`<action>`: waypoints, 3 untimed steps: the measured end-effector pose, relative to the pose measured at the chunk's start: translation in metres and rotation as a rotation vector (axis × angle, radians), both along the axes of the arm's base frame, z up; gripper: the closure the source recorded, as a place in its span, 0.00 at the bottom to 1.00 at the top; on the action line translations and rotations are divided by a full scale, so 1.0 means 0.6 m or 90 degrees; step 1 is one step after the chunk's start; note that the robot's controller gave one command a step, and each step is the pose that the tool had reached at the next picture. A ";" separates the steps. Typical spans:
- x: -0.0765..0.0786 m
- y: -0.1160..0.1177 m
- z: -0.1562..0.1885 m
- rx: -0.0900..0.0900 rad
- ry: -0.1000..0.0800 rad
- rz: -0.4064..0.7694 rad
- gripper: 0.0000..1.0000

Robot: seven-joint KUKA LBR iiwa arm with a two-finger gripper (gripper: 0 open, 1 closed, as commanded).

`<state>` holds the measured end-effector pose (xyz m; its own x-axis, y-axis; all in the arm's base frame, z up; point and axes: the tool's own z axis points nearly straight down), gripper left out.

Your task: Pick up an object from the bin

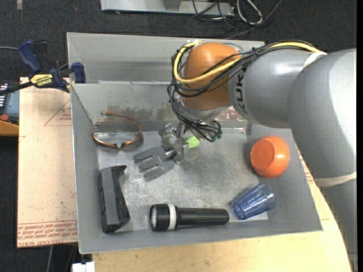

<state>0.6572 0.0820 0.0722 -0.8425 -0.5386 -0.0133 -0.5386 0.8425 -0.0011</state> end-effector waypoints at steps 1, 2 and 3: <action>0.000 0.000 0.001 0.000 0.001 0.003 1.00; -0.007 0.001 0.045 0.000 0.009 0.003 1.00; -0.003 0.002 0.108 0.000 0.004 0.002 1.00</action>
Offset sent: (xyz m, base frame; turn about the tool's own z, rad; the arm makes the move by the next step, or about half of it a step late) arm -0.0002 0.0002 0.0897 -0.0048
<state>0.6553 0.0830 0.1372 -0.8404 -0.5419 -0.0084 -0.5419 0.8404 0.0028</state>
